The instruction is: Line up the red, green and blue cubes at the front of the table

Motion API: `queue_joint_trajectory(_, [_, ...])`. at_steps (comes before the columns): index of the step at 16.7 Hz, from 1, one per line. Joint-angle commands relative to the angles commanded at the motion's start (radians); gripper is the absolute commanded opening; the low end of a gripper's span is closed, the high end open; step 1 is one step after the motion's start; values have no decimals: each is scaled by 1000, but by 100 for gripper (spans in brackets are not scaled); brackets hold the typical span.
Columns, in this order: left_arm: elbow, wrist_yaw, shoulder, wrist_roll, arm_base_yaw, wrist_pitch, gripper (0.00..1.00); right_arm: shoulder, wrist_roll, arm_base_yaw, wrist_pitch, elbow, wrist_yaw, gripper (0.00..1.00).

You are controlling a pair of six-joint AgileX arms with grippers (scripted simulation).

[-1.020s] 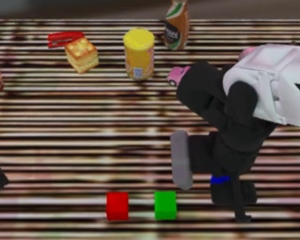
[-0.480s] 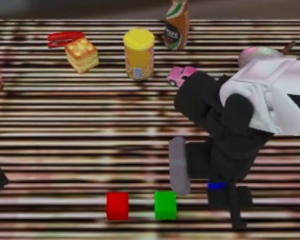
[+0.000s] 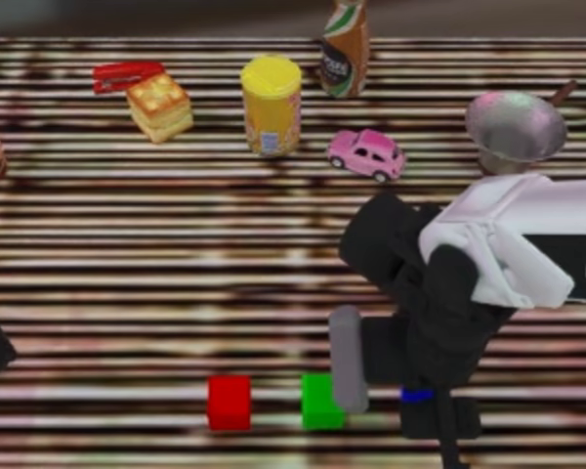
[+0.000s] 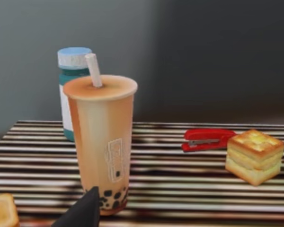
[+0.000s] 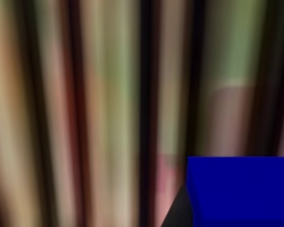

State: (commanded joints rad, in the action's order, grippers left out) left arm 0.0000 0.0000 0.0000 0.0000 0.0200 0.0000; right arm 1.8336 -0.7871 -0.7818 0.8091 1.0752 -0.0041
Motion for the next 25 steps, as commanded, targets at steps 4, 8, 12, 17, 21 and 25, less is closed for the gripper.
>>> queue_joint_trajectory(4, [0, 0, 0, 0, 0, 0, 100, 0, 0, 0, 0, 0, 0, 15])
queue_joint_trajectory(8, [0, 0, 0, 0, 0, 0, 100, 0, 0, 0, 0, 0, 0, 45])
queue_joint_trajectory(12, [0, 0, 0, 0, 0, 0, 100, 0, 0, 0, 0, 0, 0, 75])
queue_joint_trajectory(17, [0, 0, 0, 0, 0, 0, 100, 0, 0, 0, 0, 0, 0, 100])
queue_joint_trajectory(21, [0, 0, 0, 0, 0, 0, 100, 0, 0, 0, 0, 0, 0, 100])
queue_joint_trajectory(25, [0, 0, 0, 0, 0, 0, 100, -1, -1, 0, 4, 3, 0, 100])
